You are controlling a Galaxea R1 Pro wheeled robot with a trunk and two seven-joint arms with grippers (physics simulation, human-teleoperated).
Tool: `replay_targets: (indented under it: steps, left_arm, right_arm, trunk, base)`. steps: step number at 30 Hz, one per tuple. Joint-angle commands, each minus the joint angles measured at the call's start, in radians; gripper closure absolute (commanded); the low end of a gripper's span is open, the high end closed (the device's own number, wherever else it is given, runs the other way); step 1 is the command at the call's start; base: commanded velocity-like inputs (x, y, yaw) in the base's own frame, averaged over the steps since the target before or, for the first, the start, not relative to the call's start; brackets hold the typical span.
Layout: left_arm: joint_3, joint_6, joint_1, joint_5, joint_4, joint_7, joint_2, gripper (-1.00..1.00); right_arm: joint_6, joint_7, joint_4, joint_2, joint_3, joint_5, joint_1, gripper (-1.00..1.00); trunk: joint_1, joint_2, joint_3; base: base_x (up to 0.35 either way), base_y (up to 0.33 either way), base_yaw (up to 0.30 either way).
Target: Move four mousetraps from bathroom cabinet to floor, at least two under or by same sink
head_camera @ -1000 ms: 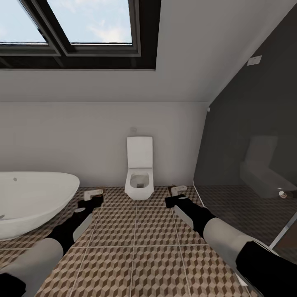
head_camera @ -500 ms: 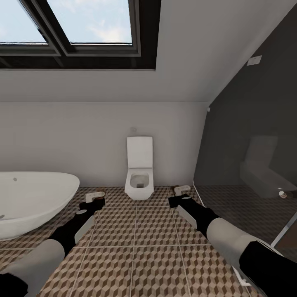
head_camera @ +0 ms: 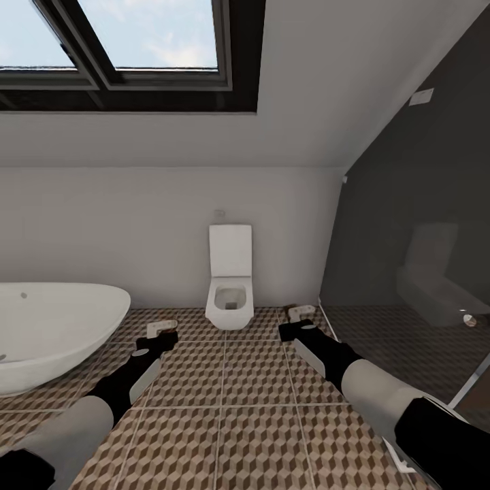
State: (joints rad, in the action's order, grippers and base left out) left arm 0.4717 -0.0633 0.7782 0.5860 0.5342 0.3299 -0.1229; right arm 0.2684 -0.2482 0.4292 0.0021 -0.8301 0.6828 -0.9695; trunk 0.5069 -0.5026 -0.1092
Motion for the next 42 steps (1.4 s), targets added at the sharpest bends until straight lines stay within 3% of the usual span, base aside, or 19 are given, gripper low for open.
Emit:
replay_targets:
  steps: [1, 42]
  left_arm:
    - [0.009, -0.004, 0.001, 0.005, 0.003, 0.011, -0.001, 1.0]
    - [0.009, -0.004, 0.001, 0.005, 0.003, 0.01, -0.001, 1.0]
  right_arm:
    - [0.0, -0.01, -0.002, -0.001, -0.007, 0.007, -0.002, 1.0]
    - [0.005, -0.01, -0.025, 0.006, -0.007, 0.007, -0.002, 1.0]
  trunk:
    - [0.004, -0.009, -0.005]
    - [0.162, -0.296, -0.134]
  base:
    - [0.0, 0.0, 0.0]
    - [0.0, 0.0, 0.0]
